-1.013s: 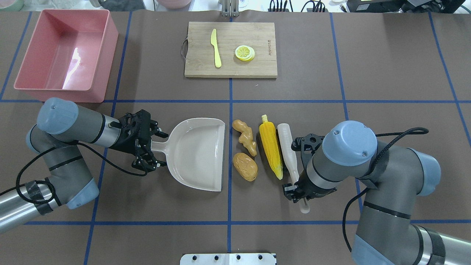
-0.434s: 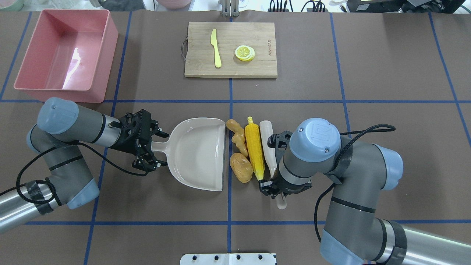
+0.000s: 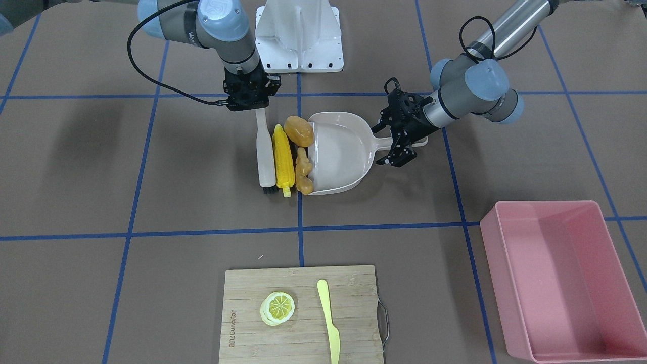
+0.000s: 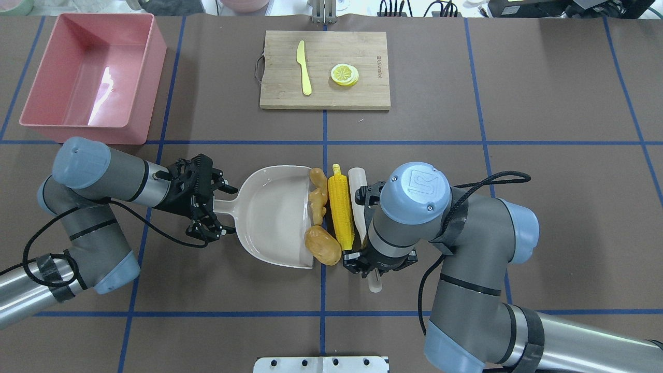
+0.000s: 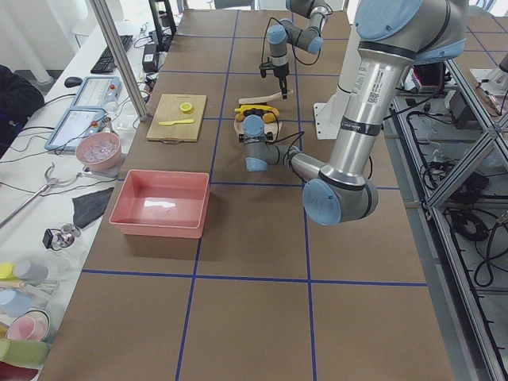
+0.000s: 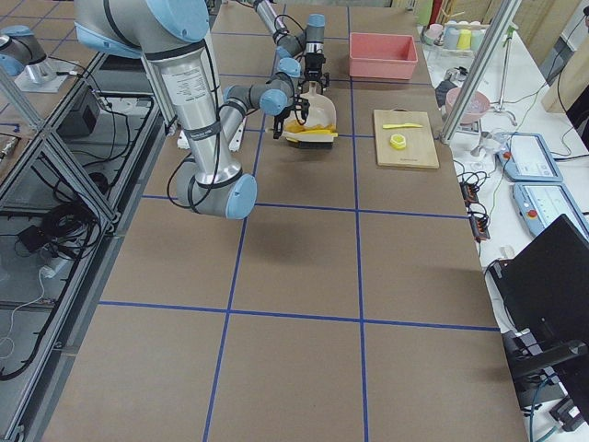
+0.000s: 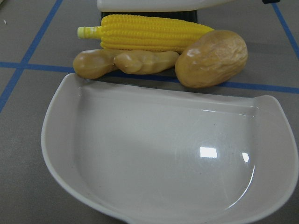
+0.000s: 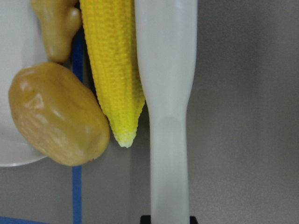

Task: Sweep and dump trash into bin
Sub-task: 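Sweep the corn, ginger and potato into the dustpan with the right gripper's brush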

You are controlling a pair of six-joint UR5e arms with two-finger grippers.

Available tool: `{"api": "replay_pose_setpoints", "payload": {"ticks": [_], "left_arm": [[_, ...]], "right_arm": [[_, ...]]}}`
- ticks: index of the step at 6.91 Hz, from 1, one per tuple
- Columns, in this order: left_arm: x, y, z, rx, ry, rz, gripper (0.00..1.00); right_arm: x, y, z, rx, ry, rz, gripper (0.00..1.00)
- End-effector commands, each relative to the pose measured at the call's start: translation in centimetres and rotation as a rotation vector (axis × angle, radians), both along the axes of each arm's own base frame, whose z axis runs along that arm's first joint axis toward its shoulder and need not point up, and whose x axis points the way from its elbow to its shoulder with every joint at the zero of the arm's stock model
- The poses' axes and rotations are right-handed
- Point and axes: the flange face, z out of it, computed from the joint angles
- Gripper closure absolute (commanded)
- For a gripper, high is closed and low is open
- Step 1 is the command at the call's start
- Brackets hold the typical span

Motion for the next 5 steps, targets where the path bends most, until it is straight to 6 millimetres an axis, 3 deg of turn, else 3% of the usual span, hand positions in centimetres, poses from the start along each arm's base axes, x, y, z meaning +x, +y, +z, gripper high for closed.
{"api": "replay_pose_setpoints", "payload": {"ticks": [1, 5], "left_arm": [[0.0, 0.0, 0.0, 0.000, 0.000, 0.000, 0.03], [0.0, 0.0, 0.0, 0.000, 0.000, -0.001, 0.03]], "right_arm": [[-1.7, 0.3, -2.6, -0.008, -0.006, -0.002, 1.00], [-5.0, -0.3, -5.9, -0.005, -0.018, -0.010, 1.00]]}}
